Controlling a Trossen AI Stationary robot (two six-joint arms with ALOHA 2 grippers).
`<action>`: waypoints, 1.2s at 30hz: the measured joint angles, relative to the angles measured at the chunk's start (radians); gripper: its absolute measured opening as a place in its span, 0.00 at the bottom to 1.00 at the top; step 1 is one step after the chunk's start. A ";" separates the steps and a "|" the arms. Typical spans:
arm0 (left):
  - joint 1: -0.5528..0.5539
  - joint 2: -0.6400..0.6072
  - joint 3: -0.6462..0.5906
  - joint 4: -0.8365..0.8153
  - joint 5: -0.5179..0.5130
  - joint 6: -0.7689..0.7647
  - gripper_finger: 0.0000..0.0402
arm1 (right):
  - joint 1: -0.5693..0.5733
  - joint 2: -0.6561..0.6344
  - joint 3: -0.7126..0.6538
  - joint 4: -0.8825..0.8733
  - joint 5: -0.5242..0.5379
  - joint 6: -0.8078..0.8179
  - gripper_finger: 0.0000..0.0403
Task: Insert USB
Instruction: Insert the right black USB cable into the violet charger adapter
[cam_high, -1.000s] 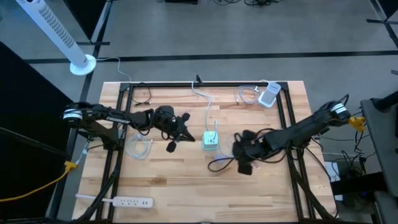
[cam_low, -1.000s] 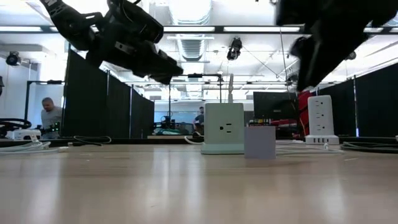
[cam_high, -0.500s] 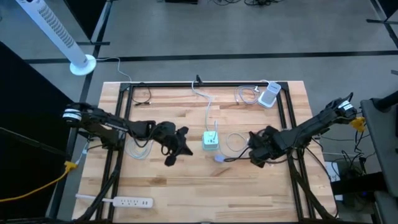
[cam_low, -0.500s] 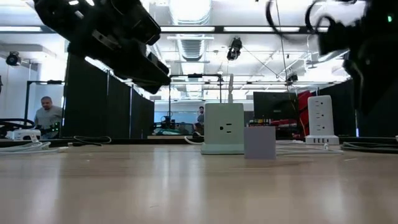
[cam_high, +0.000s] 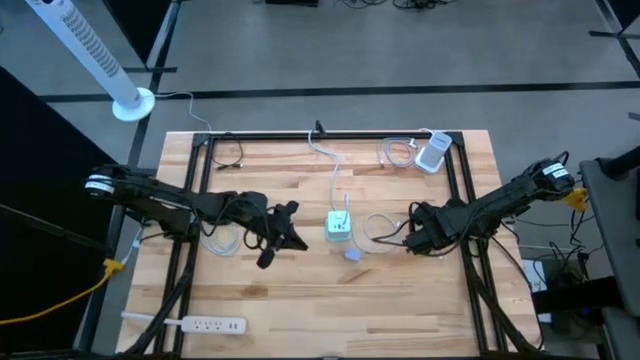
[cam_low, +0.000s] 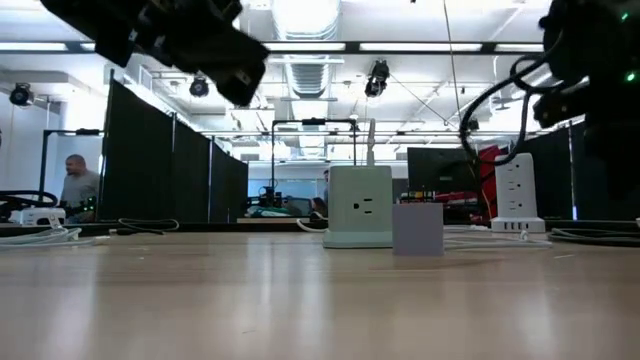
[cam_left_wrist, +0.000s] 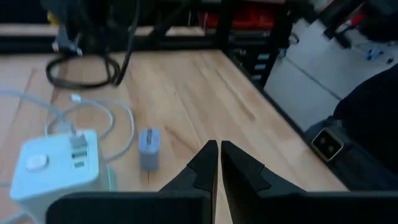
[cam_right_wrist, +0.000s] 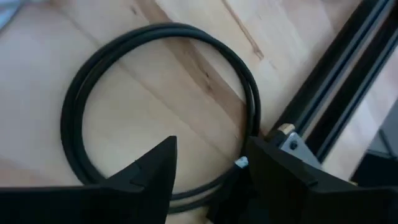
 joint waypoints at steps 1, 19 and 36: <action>0.000 -0.008 0.000 0.003 0.000 0.001 0.02 | -0.015 0.000 -0.009 0.007 0.000 -0.009 0.41; 0.000 -0.023 0.000 0.002 0.000 0.004 0.02 | -0.076 0.046 -0.031 0.129 -0.036 -0.064 0.03; 0.000 -0.023 0.000 -0.002 0.000 0.004 0.02 | -0.067 0.178 -0.031 0.208 -0.072 -0.048 0.00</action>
